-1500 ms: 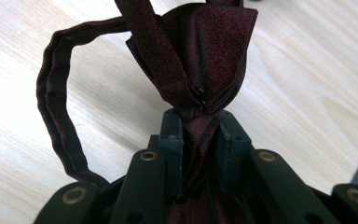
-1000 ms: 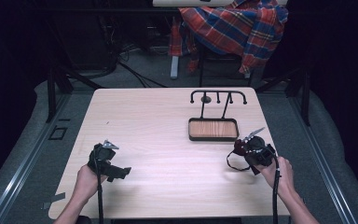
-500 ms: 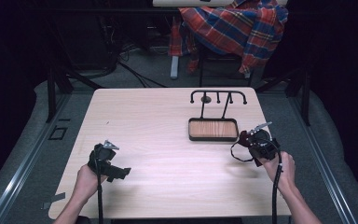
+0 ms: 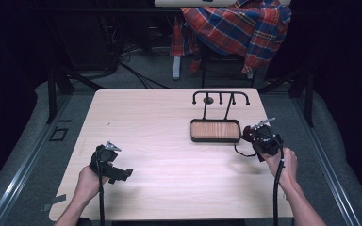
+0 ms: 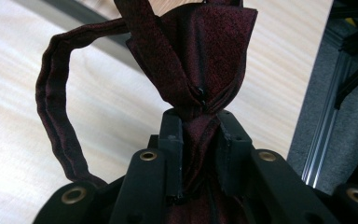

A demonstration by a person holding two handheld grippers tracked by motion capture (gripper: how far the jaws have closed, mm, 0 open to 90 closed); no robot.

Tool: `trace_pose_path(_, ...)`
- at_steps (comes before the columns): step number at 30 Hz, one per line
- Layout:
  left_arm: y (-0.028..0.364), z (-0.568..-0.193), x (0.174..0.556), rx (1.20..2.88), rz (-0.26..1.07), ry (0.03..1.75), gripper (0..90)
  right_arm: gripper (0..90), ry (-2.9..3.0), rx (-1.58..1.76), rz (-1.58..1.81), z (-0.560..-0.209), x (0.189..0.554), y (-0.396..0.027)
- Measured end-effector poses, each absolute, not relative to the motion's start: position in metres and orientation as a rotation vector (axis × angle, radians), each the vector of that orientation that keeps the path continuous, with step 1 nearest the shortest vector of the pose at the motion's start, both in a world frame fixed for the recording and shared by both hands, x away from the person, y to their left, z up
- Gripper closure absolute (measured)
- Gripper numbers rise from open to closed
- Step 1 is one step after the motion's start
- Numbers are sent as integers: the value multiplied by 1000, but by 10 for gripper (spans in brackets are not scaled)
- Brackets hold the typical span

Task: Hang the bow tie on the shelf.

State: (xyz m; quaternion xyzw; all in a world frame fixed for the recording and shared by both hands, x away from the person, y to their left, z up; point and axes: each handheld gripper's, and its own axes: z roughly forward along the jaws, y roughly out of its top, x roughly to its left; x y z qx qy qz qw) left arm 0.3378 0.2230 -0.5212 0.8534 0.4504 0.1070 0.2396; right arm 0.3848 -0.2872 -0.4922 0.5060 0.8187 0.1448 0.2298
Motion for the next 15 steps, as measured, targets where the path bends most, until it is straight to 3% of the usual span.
trace_pose_path(15,224,-521,338,2329,286,1237,18,748,2164,1427,467,-482,406,-295)
